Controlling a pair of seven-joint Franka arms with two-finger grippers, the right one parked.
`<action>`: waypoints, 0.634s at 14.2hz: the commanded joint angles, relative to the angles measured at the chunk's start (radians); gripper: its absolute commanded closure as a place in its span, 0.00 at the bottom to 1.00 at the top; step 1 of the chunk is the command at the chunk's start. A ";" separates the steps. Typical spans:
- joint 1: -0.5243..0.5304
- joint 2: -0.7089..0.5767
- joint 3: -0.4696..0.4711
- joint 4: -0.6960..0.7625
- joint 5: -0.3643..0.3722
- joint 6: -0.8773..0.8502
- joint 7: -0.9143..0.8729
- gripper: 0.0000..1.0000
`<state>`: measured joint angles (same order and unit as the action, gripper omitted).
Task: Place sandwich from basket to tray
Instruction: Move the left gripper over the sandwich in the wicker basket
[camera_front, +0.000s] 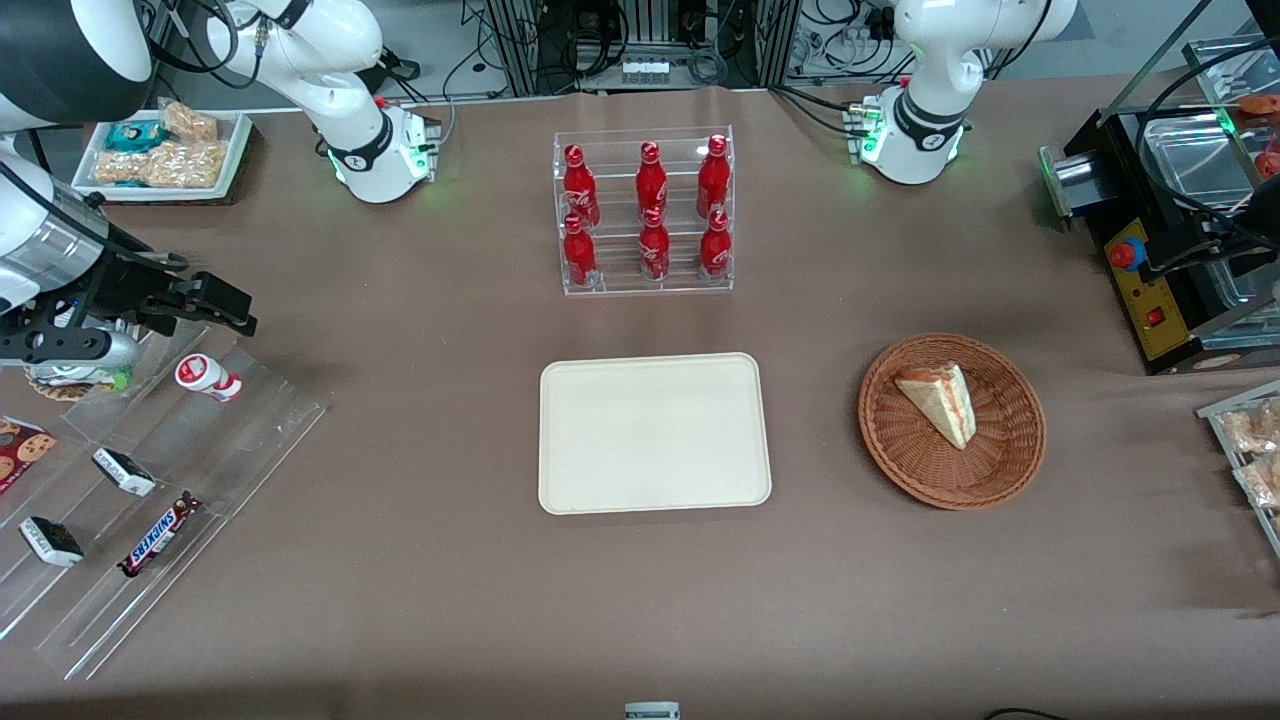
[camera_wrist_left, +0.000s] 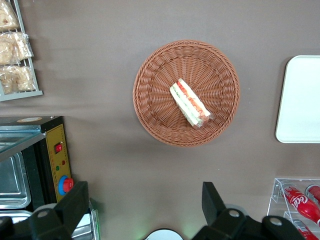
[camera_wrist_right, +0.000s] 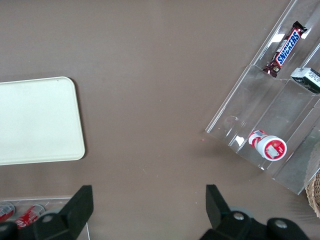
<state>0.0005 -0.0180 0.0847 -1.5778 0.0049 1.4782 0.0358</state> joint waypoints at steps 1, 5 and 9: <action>-0.014 -0.002 0.000 0.016 -0.014 -0.010 -0.031 0.00; -0.022 0.021 -0.020 -0.111 -0.013 0.097 -0.147 0.00; -0.109 0.010 -0.029 -0.408 -0.006 0.431 -0.518 0.00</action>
<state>-0.0535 0.0202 0.0523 -1.8467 0.0032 1.7751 -0.2983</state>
